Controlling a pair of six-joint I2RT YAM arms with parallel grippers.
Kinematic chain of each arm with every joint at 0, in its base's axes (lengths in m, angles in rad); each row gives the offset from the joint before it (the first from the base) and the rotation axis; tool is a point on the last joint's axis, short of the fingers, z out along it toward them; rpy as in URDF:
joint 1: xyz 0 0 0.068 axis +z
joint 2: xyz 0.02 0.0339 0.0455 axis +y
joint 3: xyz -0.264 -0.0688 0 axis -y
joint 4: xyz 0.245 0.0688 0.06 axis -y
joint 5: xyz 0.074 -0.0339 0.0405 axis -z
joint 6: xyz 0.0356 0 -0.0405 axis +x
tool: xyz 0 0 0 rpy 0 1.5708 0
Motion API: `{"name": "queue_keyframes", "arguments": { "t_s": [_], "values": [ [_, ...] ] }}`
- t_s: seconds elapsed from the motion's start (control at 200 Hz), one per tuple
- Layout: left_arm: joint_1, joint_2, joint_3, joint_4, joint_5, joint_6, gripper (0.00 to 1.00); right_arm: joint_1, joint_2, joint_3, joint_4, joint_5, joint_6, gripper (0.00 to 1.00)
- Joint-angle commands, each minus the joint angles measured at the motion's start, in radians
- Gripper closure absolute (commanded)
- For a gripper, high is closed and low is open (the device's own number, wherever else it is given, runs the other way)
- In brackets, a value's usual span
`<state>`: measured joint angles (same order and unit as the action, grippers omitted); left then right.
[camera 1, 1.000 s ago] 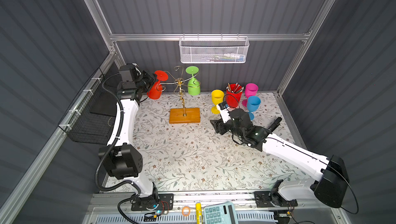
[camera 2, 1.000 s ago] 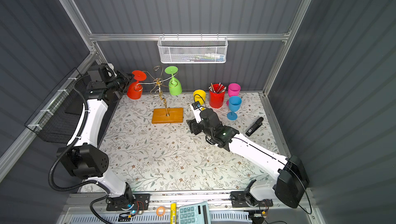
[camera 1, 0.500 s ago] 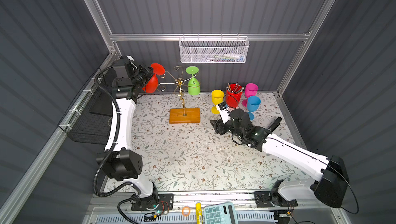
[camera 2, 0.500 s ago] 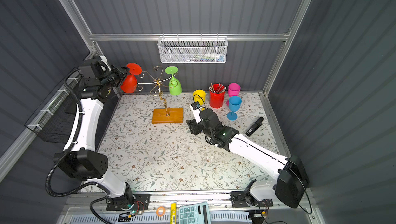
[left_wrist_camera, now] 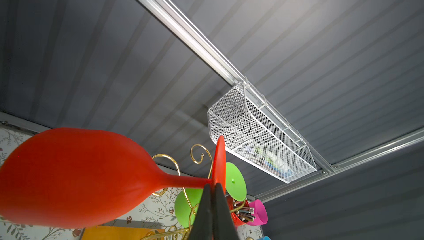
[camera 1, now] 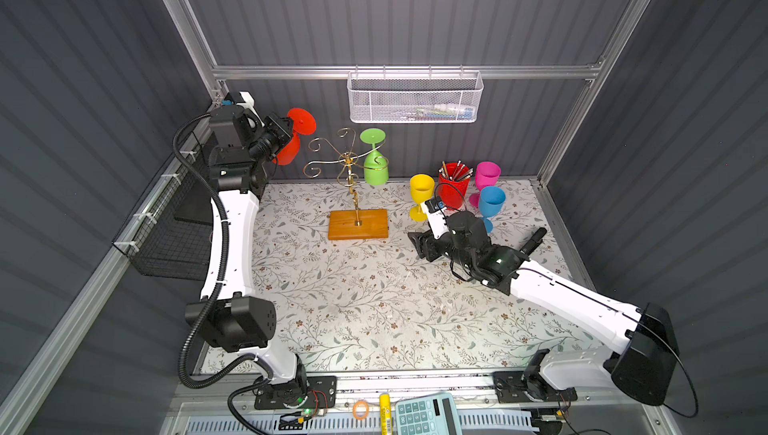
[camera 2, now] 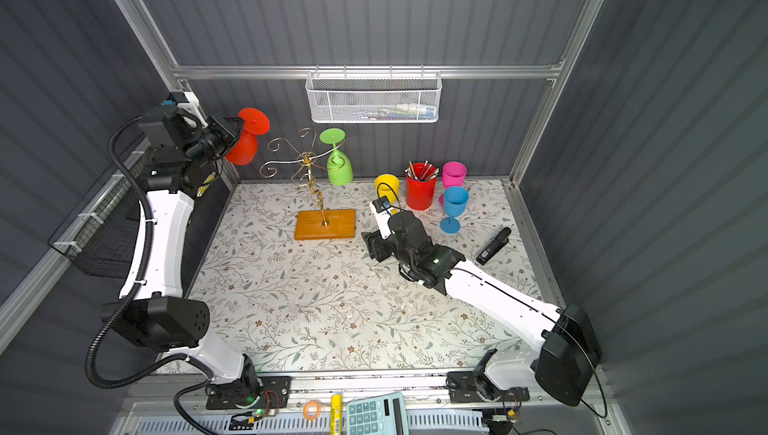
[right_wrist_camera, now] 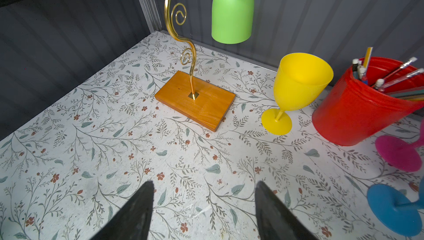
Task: Take the wine glass off the wine glass rack
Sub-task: 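Lift the red glass up and off the rack with the left gripper, then carry the red glass toward the right gripper while the right arm reaches over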
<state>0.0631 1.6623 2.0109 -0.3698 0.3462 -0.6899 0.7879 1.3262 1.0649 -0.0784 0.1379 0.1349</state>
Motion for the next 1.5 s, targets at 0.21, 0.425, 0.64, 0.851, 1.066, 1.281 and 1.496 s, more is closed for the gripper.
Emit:
{"name": "queue_keyframes", "arguments": {
  "t_s": [0.21, 0.425, 0.64, 0.851, 1.066, 1.281, 1.496],
  "values": [
    [-0.187, -0.063, 0.137, 0.017, 0.032, 0.240, 1.00, -0.031, -0.076, 0.028, -0.072, 0.113, 0.109, 0.30],
    [-0.380, -0.090, 0.088, 0.039, 0.016, 0.388, 1.00, -0.169, -0.179, 0.029, -0.183, 0.055, 0.270, 0.30],
    [-0.641, -0.084, 0.059, 0.005, -0.103, 0.594, 1.00, -0.338, -0.322, -0.020, -0.256, -0.032, 0.428, 0.30],
    [-0.914, -0.070, -0.046, 0.002, -0.327, 0.811, 1.00, -0.486, -0.398, -0.041, -0.350, -0.147, 0.577, 0.30],
    [-1.107, -0.037, -0.189, 0.090, -0.542, 0.973, 1.00, -0.605, -0.456, -0.033, -0.421, -0.258, 0.706, 0.33],
    [-1.218, -0.003, -0.322, 0.237, -0.719, 1.111, 1.00, -0.721, -0.472, 0.006, -0.545, -0.352, 0.811, 0.37],
    [-1.241, -0.002, -0.458, 0.400, -0.809, 1.202, 1.00, -0.787, -0.452, 0.015, -0.605, -0.464, 0.873, 0.38]
  ]
}}
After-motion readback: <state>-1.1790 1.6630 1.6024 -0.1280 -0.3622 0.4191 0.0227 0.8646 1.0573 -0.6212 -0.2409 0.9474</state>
